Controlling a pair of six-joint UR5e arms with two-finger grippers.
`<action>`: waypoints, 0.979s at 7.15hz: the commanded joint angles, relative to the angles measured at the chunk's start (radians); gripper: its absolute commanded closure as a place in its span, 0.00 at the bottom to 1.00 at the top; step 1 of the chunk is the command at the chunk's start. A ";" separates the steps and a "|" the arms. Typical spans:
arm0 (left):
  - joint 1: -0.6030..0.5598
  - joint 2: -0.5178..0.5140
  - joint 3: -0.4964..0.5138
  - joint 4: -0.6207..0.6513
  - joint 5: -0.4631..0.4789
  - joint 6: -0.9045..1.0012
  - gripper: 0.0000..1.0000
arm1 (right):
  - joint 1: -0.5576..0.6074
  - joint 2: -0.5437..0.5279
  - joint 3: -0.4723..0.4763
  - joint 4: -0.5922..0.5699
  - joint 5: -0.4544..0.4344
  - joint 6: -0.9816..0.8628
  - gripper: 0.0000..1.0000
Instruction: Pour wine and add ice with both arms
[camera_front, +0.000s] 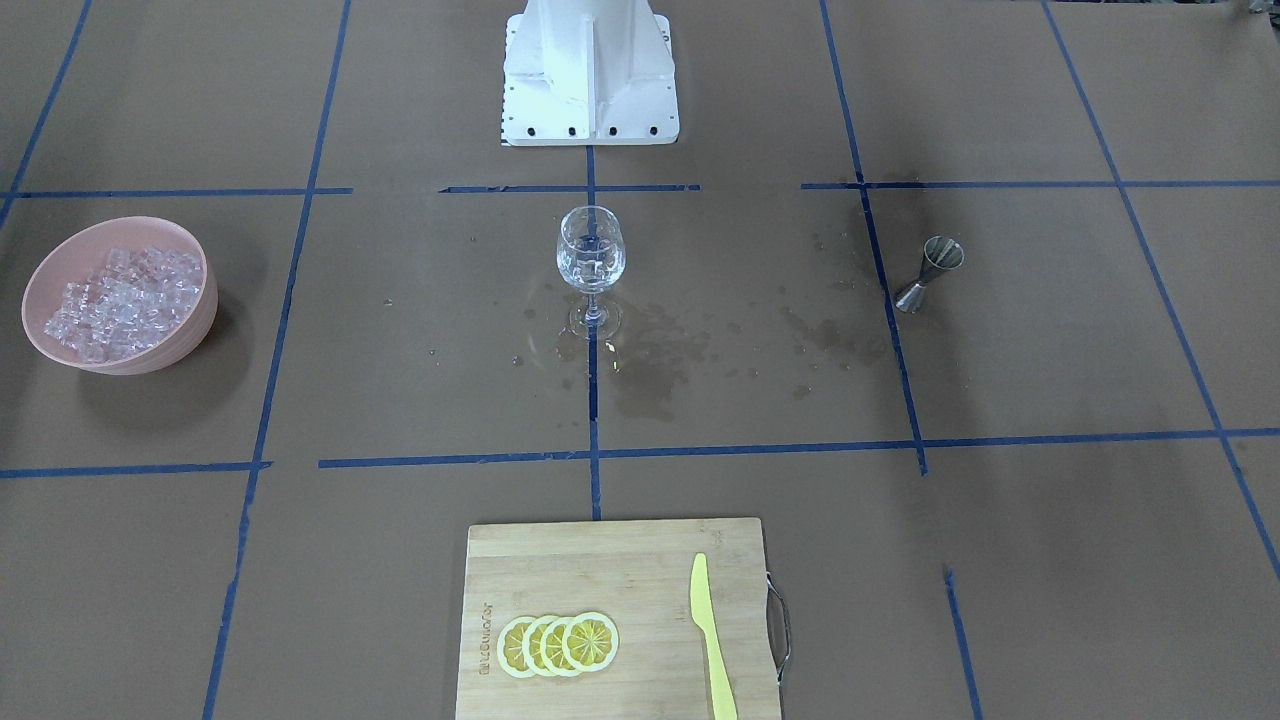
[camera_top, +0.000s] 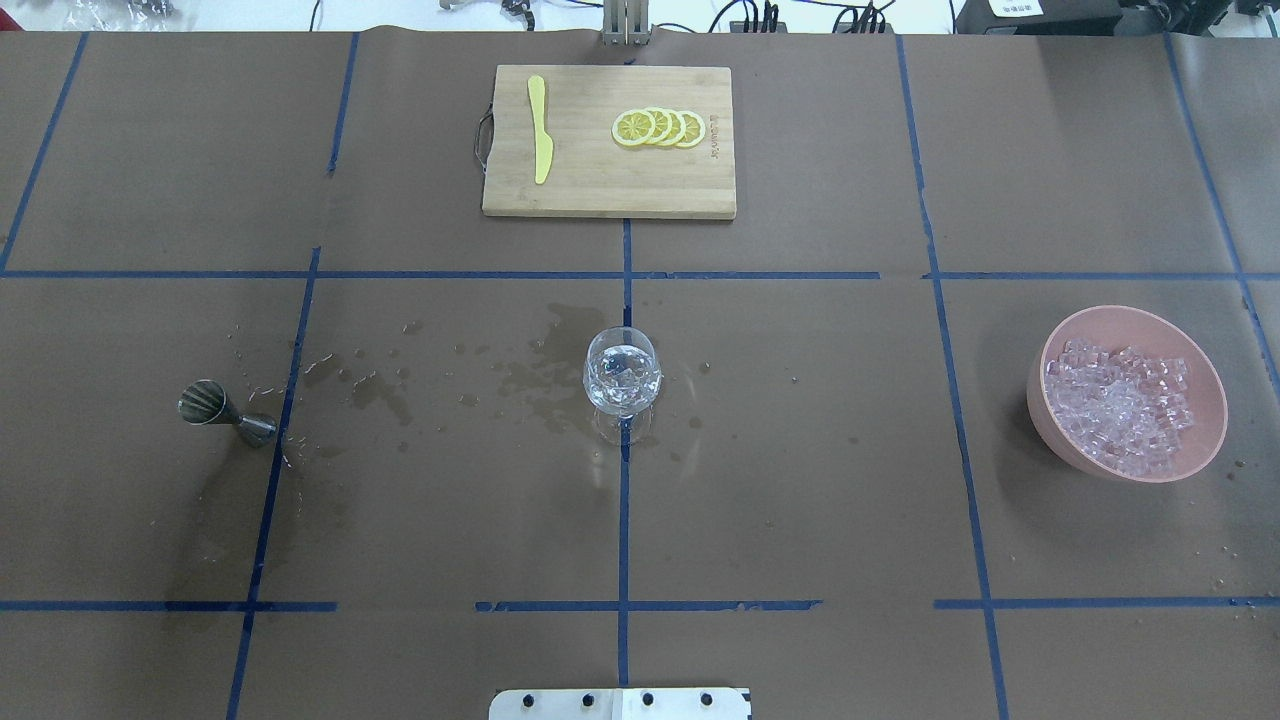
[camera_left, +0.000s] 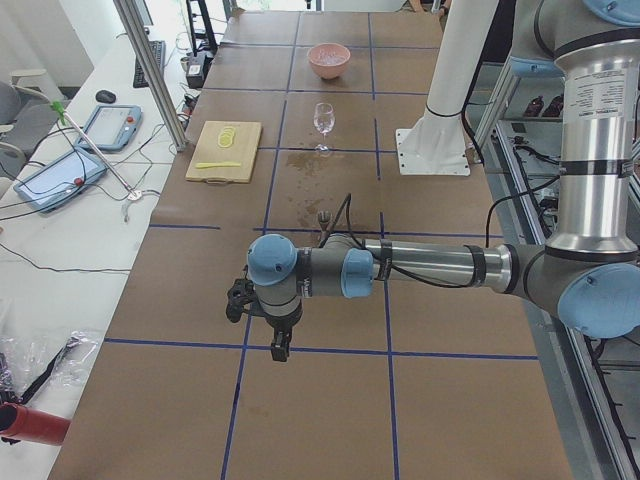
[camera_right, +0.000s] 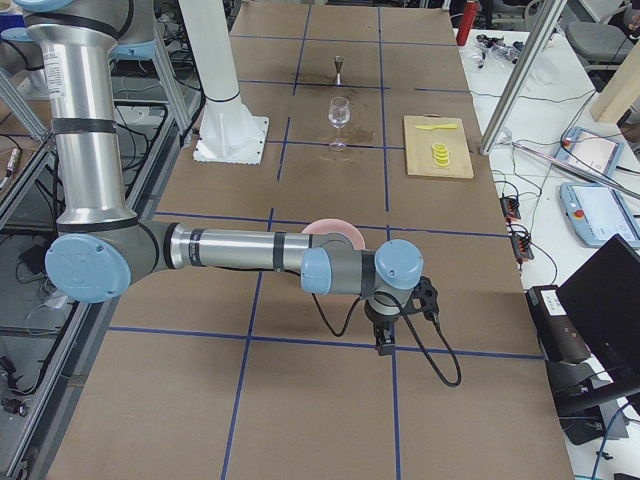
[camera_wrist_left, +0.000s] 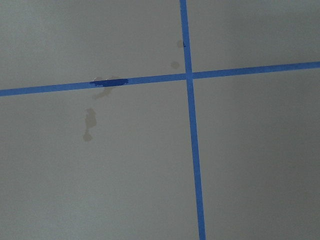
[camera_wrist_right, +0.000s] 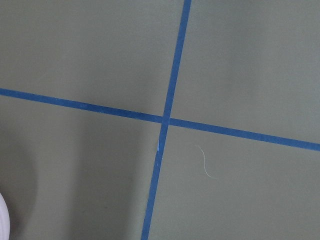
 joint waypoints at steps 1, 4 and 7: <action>0.000 -0.015 -0.003 -0.002 0.000 -0.081 0.00 | 0.010 -0.020 -0.001 0.000 0.002 0.001 0.00; 0.000 -0.022 -0.004 -0.002 0.000 -0.081 0.00 | 0.022 -0.024 0.021 0.005 0.002 0.077 0.00; 0.000 -0.023 -0.009 -0.002 0.001 -0.083 0.00 | 0.022 -0.021 0.024 0.007 0.000 0.091 0.00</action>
